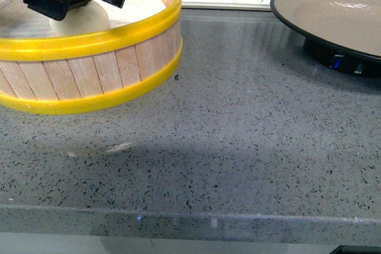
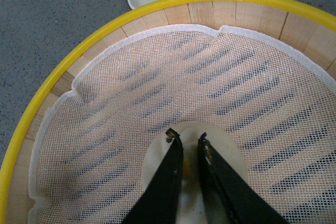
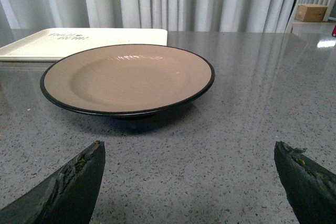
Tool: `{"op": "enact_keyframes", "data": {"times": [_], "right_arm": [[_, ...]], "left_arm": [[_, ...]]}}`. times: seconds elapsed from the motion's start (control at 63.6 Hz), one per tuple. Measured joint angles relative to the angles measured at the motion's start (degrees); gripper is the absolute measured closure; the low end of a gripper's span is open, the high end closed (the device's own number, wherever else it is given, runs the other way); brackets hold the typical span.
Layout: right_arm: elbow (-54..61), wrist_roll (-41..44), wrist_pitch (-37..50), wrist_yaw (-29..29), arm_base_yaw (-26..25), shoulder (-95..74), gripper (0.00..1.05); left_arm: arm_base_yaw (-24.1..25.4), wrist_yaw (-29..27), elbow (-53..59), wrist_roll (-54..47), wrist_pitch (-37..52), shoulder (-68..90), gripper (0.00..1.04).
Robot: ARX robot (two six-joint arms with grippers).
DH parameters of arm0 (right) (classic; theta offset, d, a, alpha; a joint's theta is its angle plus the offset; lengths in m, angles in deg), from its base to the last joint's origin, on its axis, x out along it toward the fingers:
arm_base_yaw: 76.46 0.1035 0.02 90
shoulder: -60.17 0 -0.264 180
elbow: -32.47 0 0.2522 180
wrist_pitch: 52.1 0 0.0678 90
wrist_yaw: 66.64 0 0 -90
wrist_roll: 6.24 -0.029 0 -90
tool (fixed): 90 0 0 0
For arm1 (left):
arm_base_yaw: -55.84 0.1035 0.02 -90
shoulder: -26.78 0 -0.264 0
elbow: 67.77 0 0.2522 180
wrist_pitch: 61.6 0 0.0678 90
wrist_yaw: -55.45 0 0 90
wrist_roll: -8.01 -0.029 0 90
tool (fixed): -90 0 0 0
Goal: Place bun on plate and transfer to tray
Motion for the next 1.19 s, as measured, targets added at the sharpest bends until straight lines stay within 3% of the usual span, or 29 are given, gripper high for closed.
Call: {"op": "enact_keyframes", "data": {"times": [0.047, 0.786, 1.195], "right_arm": [[0.00, 0.00, 0.00, 0.00, 0.00, 0.00, 0.09], [0.00, 0.02, 0.00, 0.00, 0.00, 0.00, 0.09], [0.00, 0.02, 0.00, 0.00, 0.00, 0.00, 0.09]], "left_arm": [[0.00, 0.00, -0.11, 0.28, -0.17, 0.00, 1.01], [-1.42, 3.17, -11.21, 3.76, -7.10, -2.01, 1.01], [-16.50, 1.99, -34.49, 3.32, -10.47, 10.10, 1.01]]}}
